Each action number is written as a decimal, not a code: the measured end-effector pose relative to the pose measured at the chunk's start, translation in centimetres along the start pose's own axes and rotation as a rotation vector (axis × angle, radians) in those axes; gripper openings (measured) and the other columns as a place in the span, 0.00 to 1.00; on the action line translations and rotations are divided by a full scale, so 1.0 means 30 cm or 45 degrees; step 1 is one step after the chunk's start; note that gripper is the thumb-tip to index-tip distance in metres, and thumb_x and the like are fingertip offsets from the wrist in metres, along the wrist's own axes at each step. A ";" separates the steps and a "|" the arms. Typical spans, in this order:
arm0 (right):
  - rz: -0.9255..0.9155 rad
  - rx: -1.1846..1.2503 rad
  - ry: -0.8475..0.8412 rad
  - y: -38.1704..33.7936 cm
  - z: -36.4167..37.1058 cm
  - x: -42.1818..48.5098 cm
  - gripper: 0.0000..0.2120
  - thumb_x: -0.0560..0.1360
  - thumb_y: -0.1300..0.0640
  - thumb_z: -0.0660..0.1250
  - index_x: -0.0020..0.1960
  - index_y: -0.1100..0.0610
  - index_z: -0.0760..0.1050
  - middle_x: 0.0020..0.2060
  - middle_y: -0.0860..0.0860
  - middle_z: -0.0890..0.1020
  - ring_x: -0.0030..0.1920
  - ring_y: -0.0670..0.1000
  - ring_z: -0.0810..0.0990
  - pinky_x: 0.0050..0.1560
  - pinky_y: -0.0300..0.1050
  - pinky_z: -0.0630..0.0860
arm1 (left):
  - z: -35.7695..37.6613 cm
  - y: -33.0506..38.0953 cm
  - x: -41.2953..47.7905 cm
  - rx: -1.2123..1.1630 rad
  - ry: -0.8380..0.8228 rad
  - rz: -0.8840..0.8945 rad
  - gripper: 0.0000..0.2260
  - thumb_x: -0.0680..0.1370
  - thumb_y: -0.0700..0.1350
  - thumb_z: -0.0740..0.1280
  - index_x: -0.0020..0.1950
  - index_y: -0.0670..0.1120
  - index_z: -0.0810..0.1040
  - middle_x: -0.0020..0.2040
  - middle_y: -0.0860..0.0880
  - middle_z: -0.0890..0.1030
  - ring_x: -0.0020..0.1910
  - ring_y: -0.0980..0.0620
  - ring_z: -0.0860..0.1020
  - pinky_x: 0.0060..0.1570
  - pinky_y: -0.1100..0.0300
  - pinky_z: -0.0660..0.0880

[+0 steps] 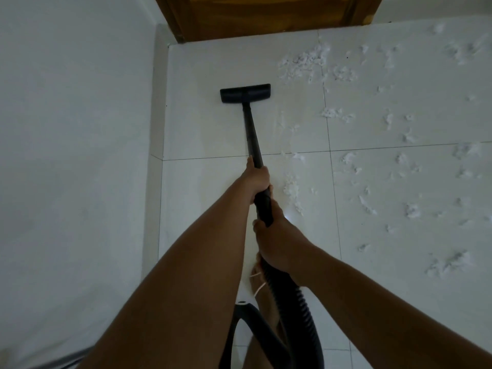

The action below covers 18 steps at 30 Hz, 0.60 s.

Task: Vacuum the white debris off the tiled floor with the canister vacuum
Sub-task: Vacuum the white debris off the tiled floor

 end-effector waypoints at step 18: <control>-0.059 0.483 -0.179 0.004 0.105 0.211 0.32 0.85 0.57 0.60 0.79 0.30 0.52 0.41 0.62 0.81 0.30 0.53 0.80 0.28 0.45 0.79 | -0.108 0.014 0.182 0.062 0.045 0.009 0.31 0.86 0.50 0.55 0.81 0.66 0.40 0.40 0.43 0.79 0.33 0.49 0.77 0.47 0.50 0.82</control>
Point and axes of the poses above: each hand's wrist, its own x-axis towards the middle knuckle, its own z-axis out of the palm, y = z × x, the point moved 6 cm from there along x, towards the middle knuckle
